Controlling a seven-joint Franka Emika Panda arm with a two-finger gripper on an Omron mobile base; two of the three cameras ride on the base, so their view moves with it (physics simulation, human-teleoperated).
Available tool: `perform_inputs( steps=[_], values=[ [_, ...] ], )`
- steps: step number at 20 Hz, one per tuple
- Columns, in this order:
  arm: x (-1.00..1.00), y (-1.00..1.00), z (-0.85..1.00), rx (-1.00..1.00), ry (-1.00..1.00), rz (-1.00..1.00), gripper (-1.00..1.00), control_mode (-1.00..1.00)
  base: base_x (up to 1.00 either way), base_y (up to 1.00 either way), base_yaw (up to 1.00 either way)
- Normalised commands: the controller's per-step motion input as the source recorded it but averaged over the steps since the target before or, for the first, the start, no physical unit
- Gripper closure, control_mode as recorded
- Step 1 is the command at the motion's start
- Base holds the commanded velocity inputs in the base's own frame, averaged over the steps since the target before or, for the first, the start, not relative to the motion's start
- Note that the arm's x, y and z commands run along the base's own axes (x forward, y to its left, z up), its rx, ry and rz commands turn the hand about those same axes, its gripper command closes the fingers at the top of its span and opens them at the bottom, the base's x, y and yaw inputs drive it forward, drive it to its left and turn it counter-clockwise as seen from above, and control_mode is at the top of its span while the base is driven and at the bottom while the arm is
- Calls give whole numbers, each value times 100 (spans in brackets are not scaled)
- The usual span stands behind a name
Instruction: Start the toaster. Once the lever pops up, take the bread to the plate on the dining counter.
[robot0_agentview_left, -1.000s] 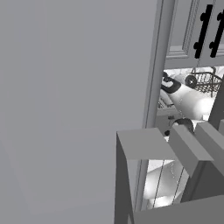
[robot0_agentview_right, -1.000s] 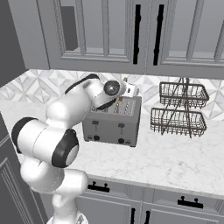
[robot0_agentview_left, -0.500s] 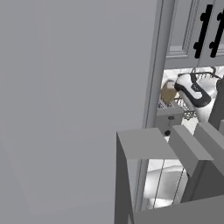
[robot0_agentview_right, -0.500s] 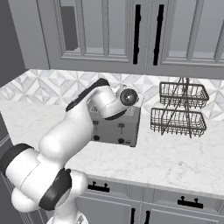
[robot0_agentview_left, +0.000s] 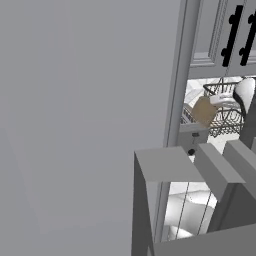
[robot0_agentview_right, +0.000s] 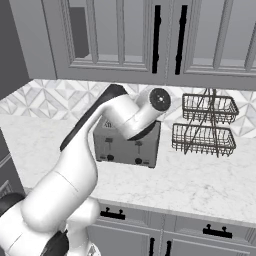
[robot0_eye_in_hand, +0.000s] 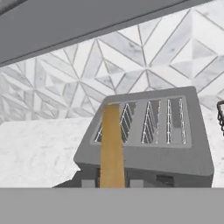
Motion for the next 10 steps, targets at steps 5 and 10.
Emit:
perform_inputs(
  steps=[5, 10],
  values=[
    [-100, 45, -8, -12, 1, 9, 100, -100, 0, 0, 0],
    [-69, 89, -31, -36, 11, -1, 100, -100, 0, 0, 0]
  ],
)
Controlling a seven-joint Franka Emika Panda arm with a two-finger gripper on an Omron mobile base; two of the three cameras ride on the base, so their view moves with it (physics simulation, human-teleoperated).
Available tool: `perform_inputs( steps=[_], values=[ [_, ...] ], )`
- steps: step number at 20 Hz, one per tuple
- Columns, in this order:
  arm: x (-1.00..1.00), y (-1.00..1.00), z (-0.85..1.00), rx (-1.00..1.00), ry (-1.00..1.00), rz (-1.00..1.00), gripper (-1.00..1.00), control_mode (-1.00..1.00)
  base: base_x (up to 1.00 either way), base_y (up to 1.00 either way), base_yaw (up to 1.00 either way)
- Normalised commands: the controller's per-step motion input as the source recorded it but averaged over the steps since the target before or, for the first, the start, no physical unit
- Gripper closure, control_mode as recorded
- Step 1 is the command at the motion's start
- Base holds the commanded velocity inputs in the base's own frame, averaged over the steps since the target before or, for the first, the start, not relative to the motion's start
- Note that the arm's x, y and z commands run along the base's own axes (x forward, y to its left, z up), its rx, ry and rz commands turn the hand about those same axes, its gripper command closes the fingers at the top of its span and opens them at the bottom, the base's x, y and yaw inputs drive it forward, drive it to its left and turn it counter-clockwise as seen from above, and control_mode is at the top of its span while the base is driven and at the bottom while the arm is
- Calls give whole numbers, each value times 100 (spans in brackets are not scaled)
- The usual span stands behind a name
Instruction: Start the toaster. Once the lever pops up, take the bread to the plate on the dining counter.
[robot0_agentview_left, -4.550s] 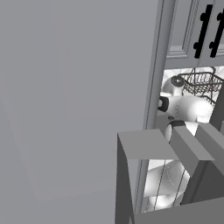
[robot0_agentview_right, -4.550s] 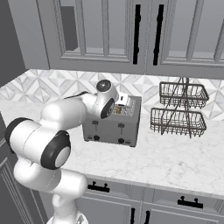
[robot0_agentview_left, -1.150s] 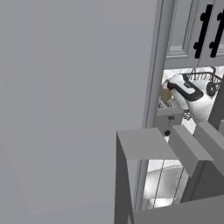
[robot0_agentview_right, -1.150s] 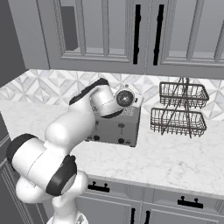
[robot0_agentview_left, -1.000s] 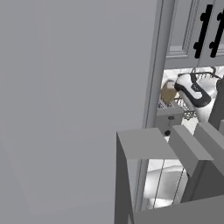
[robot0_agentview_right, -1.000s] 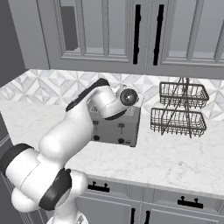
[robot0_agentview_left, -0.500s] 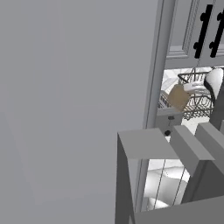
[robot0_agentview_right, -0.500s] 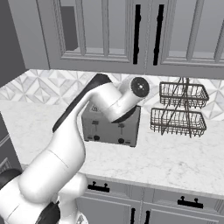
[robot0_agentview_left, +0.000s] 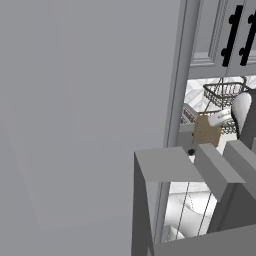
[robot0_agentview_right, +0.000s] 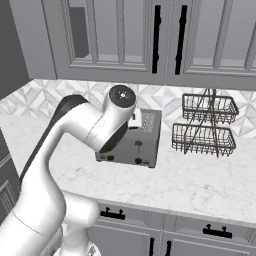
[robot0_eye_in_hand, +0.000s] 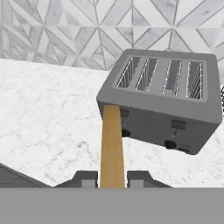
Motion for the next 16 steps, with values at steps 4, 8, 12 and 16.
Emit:
perform_inputs(
  steps=[4, 8, 12, 16],
  values=[
    [-3, 56, -32, -24, 1, -9, 100, -100, 0, 0, 0],
    [0, 2, -27, -7, -1, -10, 100, -100, 0, 0, 0],
    [0, 0, -16, -1, 0, -13, 100, -100, 0, 0, 0],
    [0, 0, 0, 0, 0, 0, 100, 100, 0, 0, -27]
  ],
)
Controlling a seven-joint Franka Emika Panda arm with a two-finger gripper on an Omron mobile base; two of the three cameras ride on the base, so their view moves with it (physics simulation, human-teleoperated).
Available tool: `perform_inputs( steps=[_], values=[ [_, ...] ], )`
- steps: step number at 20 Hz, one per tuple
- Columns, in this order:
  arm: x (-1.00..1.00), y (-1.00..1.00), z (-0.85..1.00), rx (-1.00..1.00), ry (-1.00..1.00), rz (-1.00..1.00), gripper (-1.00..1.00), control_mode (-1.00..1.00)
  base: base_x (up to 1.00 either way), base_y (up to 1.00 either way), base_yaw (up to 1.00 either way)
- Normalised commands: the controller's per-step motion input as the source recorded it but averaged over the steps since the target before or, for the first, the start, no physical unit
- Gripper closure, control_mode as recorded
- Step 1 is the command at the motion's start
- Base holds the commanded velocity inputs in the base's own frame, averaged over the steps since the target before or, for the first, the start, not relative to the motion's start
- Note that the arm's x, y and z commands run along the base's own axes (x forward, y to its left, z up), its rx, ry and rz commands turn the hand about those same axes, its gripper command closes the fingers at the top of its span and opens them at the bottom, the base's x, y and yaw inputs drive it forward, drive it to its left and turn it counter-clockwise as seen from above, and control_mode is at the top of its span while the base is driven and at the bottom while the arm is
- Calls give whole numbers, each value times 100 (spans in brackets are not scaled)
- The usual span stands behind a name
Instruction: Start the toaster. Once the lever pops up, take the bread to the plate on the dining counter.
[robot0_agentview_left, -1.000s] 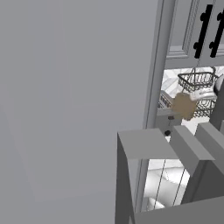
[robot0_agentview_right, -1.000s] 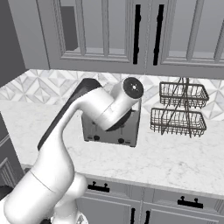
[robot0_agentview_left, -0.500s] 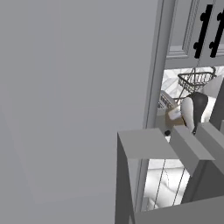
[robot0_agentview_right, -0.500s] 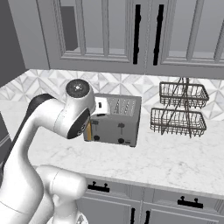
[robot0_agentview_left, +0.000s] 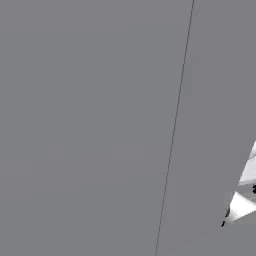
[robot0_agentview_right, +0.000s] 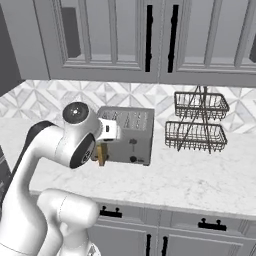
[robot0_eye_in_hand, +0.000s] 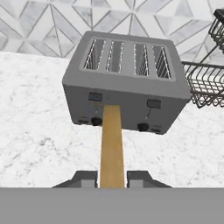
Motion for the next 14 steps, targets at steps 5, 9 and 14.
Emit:
perform_inputs(
  steps=[5, 9, 14],
  values=[
    [0, 0, 0, 0, 0, 0, 100, 100, 0, -1, -58],
    [0, 0, 0, 0, 0, 0, 100, 100, 0, -12, -82],
    [0, 0, 0, 0, 0, 0, 100, 100, 14, 0, -87]
  ],
)
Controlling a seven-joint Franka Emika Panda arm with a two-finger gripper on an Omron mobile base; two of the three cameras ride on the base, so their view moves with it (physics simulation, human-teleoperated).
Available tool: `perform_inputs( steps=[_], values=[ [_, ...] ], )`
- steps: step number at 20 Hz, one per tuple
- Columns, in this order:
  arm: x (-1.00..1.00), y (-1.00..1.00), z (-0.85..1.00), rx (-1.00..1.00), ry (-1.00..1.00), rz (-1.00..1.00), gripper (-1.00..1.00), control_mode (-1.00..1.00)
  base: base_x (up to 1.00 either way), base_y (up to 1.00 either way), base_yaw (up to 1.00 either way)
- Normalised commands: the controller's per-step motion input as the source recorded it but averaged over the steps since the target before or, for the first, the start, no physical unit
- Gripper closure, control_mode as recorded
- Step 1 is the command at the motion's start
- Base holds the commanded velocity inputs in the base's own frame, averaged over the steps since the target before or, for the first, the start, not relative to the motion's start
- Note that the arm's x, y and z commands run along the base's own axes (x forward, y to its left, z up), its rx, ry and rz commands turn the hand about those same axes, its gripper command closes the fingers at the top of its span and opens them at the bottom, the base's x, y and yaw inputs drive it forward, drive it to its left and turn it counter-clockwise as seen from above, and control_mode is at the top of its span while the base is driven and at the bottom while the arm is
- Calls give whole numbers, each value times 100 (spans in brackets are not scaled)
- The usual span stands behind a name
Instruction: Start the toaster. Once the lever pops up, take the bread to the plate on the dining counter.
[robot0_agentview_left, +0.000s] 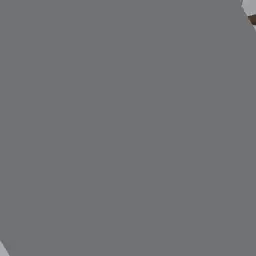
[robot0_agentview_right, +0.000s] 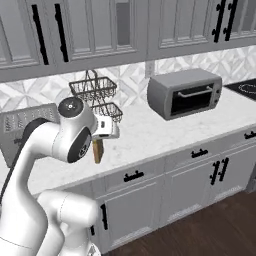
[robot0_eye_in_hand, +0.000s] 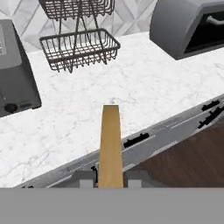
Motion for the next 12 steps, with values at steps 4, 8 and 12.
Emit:
perform_inputs(
  steps=[4, 8, 12],
  values=[
    [0, 0, 0, 0, 0, 0, 100, 100, 32, -13, -82],
    [0, 0, 0, 0, 0, 0, 100, 100, 47, -29, -74],
    [0, 0, 0, 0, 0, 0, 100, 100, 61, -61, -60]
  ],
)
